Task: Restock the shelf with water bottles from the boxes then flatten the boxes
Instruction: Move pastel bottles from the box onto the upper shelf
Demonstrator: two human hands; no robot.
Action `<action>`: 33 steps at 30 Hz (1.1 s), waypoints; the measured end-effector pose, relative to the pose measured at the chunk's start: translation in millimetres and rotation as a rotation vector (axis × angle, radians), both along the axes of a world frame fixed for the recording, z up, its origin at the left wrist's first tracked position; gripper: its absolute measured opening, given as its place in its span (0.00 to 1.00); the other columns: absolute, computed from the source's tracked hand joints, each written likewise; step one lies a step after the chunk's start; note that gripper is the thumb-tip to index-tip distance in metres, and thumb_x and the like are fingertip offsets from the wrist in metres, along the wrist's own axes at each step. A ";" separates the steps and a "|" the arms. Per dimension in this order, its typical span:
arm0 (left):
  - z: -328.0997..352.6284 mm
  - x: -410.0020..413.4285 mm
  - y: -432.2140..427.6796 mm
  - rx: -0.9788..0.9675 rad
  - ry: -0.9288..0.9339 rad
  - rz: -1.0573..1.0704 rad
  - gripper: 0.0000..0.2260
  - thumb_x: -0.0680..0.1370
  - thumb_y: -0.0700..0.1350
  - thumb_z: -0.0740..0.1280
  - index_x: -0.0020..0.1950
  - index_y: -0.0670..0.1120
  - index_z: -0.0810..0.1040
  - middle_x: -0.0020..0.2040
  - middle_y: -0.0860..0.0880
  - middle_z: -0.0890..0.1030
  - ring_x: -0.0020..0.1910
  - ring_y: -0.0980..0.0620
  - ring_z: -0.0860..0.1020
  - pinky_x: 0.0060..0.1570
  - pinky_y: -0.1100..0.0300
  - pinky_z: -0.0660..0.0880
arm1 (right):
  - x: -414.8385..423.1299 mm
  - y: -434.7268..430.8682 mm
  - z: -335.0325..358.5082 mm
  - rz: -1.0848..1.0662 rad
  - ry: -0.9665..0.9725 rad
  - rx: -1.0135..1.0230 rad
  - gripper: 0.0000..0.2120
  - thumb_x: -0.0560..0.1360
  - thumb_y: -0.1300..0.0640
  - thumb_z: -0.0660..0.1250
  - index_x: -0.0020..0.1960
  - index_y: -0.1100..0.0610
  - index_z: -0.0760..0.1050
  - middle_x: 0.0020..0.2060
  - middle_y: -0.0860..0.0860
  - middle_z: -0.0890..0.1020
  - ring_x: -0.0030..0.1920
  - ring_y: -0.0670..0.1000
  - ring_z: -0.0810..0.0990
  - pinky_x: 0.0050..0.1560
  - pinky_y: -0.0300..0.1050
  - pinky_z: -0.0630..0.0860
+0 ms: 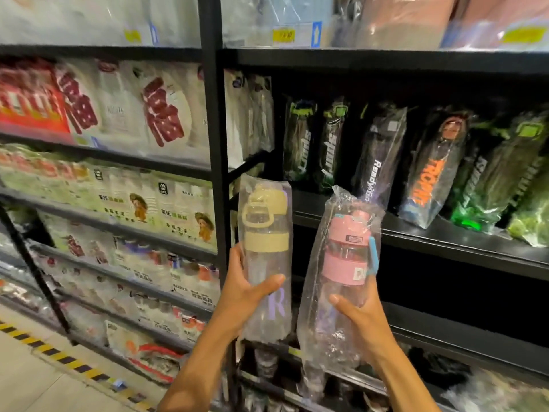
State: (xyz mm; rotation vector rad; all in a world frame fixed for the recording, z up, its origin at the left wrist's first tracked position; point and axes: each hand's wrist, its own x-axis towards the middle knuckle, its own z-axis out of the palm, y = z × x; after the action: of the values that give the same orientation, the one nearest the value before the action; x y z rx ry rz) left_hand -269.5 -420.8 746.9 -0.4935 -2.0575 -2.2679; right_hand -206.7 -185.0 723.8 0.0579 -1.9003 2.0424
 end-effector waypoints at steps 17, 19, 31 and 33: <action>108.8 -180.7 -18.2 0.006 0.232 -0.256 0.41 0.69 0.53 0.81 0.76 0.54 0.64 0.63 0.61 0.77 0.58 0.69 0.79 0.53 0.73 0.75 | -121.8 -79.6 104.8 -0.466 0.263 0.127 0.41 0.70 0.45 0.76 0.77 0.44 0.59 0.74 0.46 0.73 0.74 0.46 0.73 0.74 0.54 0.71; 116.6 -188.3 -8.9 0.006 0.232 -0.260 0.39 0.69 0.53 0.81 0.75 0.56 0.64 0.63 0.60 0.79 0.58 0.66 0.80 0.54 0.71 0.76 | -129.7 -71.4 116.5 -0.481 0.245 0.131 0.41 0.70 0.46 0.79 0.76 0.47 0.61 0.72 0.48 0.74 0.71 0.45 0.75 0.72 0.51 0.74; 134.5 -258.0 26.0 -0.005 0.159 -0.185 0.37 0.66 0.48 0.79 0.73 0.50 0.70 0.63 0.49 0.82 0.62 0.52 0.82 0.66 0.48 0.77 | -193.9 -20.2 142.4 -0.500 0.146 0.202 0.50 0.63 0.43 0.85 0.75 0.35 0.58 0.72 0.47 0.71 0.71 0.50 0.73 0.72 0.57 0.73; 135.2 -263.2 30.0 -0.001 0.140 -0.167 0.40 0.65 0.49 0.78 0.75 0.51 0.67 0.66 0.48 0.80 0.65 0.51 0.80 0.69 0.46 0.75 | -204.2 -15.7 143.1 -0.514 0.155 0.200 0.50 0.61 0.43 0.85 0.73 0.33 0.58 0.71 0.46 0.72 0.70 0.48 0.75 0.71 0.55 0.75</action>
State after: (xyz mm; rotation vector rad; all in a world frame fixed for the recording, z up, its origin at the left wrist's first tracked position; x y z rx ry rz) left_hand -532.7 -390.8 882.1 -0.8282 -2.0190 -2.2448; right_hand -410.8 -200.8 867.0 -0.1973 -1.7862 1.4661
